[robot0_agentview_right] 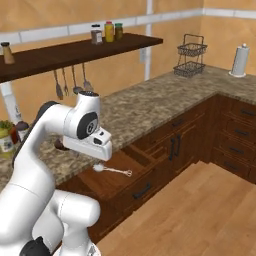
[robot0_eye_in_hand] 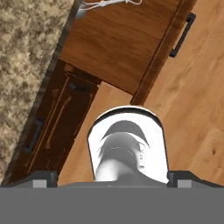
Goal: Pick the tongs from the drawer and place it on the counter.
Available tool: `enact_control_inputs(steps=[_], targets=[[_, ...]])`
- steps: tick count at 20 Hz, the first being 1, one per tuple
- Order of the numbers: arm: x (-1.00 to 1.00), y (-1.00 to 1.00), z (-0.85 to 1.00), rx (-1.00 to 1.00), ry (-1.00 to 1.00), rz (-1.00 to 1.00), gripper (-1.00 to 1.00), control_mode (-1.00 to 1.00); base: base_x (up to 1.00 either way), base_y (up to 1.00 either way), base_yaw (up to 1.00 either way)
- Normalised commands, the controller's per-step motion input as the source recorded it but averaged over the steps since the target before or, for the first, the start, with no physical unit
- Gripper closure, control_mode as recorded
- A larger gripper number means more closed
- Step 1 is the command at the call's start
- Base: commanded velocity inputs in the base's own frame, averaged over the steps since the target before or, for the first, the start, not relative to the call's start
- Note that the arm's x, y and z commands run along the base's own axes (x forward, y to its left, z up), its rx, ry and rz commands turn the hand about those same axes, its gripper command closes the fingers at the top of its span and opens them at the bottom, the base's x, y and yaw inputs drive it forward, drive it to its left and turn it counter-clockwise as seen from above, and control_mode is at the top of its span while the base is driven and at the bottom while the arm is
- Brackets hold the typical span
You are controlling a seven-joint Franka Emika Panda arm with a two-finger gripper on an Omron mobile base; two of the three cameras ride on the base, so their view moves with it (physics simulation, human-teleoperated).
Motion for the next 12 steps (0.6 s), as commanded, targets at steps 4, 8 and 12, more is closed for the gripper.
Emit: enact_control_inputs(steps=[4,8,12], targets=[[0.0,0.0,0.0,0.0,0.0,0.0,-1.0,1.0,0.13,0.05,-0.42],[0.0,0.0,0.0,0.0,0.0,0.0,-1.0,1.0,0.06,-0.12,-0.33],[0.0,0.0,0.0,0.0,0.0,0.0,-1.0,1.0,0.0,0.0,-0.07]])
